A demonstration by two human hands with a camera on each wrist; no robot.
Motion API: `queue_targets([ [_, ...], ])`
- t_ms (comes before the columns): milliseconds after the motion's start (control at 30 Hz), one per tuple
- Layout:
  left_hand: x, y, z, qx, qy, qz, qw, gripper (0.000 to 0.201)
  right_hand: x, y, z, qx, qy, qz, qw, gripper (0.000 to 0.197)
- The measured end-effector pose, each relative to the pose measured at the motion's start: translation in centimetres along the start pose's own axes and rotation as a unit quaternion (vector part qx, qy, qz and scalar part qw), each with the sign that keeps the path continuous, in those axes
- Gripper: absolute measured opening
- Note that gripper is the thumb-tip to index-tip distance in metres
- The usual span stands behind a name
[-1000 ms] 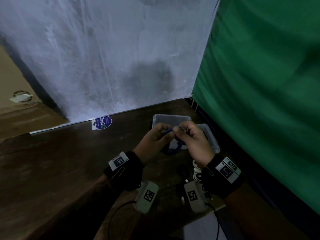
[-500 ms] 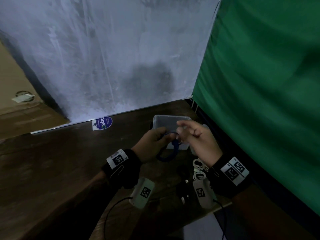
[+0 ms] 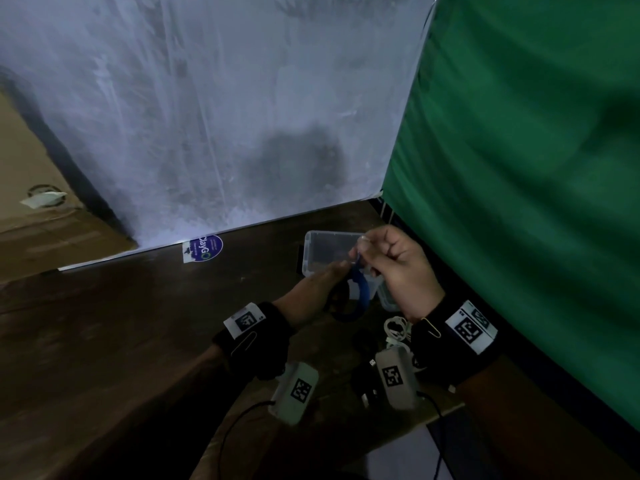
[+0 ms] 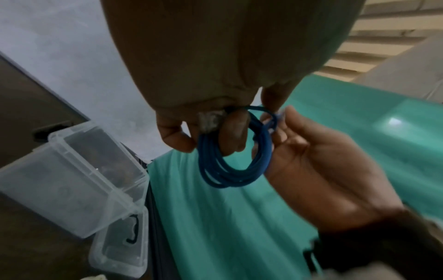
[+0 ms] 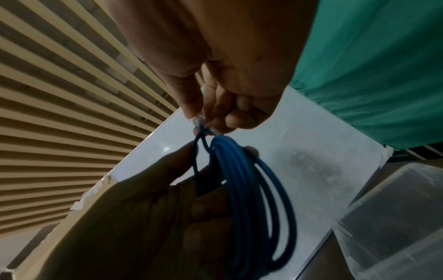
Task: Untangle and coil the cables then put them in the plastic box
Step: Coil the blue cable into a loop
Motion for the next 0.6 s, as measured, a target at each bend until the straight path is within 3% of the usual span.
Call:
queue_targets([
  [100, -0.1, 0.1, -1.3, -0.074, -0.050, -0.020, 0.996, 0.023, -0.2, 0.0, -0.2, -0.005, 0.001, 0.008, 1.000, 0.010],
  [200, 0.1, -0.5, -2.1, -0.116, -0.064, -0.032, 0.991, 0.029, -0.5, -0.1, 0.0, -0.008, 0.022, 0.014, 1.000, 0.008],
  [400, 0.2, 0.4, -1.8, -0.084, -0.020, -0.075, 0.993, 0.024, -1.8, -1.1, 2.4, -0.090, 0.098, 0.030, 0.991, 0.014],
  [600, 0.5, 1.2, -0.7, -0.102, 0.005, -0.101, 0.990, 0.023, -1.9, -0.1, 3.1, -0.168, 0.084, 0.002, 0.982, 0.013],
])
Point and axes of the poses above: each hand's wrist, its own x-axis away from the middle knuckle, its own z-axis out of the back of the hand, y = z × x, the point moved 5 cm from there along -x, towards the middle knuckle, and after that the axes turned 15 degrees about -z, right-handed, at the moved point
